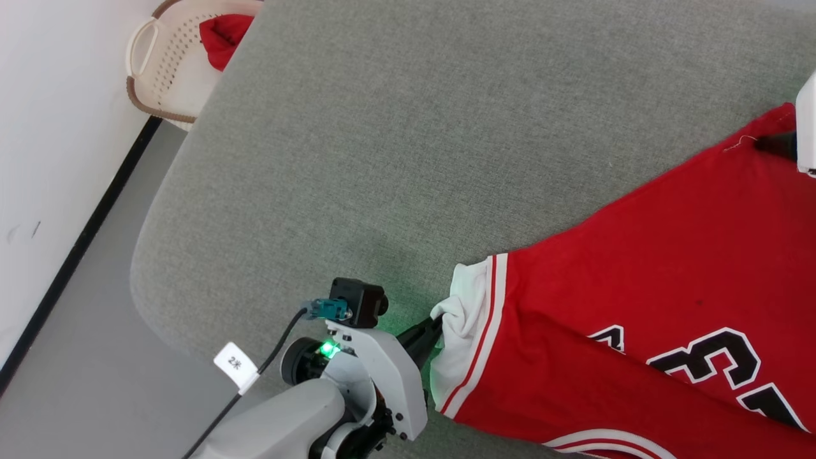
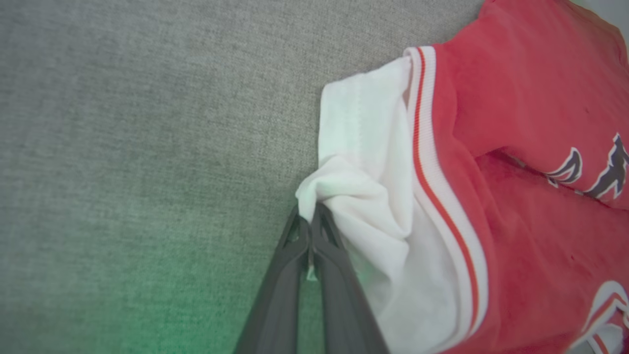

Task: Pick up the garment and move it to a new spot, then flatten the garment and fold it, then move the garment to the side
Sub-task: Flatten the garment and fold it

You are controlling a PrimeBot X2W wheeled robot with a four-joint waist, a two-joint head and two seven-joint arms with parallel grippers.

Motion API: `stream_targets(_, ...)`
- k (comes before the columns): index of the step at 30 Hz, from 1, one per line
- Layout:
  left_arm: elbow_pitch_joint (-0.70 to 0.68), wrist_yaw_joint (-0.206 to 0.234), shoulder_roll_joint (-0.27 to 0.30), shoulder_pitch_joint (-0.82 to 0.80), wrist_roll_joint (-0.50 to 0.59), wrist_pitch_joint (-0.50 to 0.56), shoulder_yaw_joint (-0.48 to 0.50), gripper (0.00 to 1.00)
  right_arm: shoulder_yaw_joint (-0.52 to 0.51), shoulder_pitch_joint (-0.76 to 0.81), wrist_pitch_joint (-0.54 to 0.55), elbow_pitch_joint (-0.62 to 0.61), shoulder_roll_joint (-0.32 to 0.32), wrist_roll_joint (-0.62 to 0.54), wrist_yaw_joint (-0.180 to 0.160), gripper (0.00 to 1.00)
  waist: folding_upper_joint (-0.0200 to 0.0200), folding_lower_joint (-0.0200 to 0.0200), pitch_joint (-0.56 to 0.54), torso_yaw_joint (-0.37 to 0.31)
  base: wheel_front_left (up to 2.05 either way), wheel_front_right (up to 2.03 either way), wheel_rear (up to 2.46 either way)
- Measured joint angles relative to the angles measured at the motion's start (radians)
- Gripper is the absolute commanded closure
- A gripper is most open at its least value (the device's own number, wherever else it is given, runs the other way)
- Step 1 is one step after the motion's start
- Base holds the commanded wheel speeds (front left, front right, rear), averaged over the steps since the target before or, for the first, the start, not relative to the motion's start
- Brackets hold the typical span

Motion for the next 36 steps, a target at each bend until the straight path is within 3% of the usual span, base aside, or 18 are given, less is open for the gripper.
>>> stream_targets(16, 0.017, -0.007, 0.031, -0.014, -0.007, 0.016, 0.008, 1.0, -0.012, -0.041, -0.06, 0.101, 0.06, 0.0, -0.001, 1.0, 0.0, 0.0, -0.032, -0.044, 0.0, 0.0, 0.0)
stream_targets(29, -0.125, 0.046, 0.225, -0.17, 0.032, 0.17, 0.026, 1.0, 0.065, -0.024, -0.097, -0.039, 0.076, 0.104, -0.001, 1.0, 0.0, 0.0, -0.132, -0.132, 0.0, 0.0, 0.0)
stream_targets(36, -0.142, 0.036, 0.301, -0.338, 0.075, 0.281, 0.044, 1.0, 0.107, -0.027, -0.146, -0.137, 0.068, 0.148, -0.001, 1.0, 0.0, 0.0, -0.198, -0.206, 0.0, 0.0, 0.0)
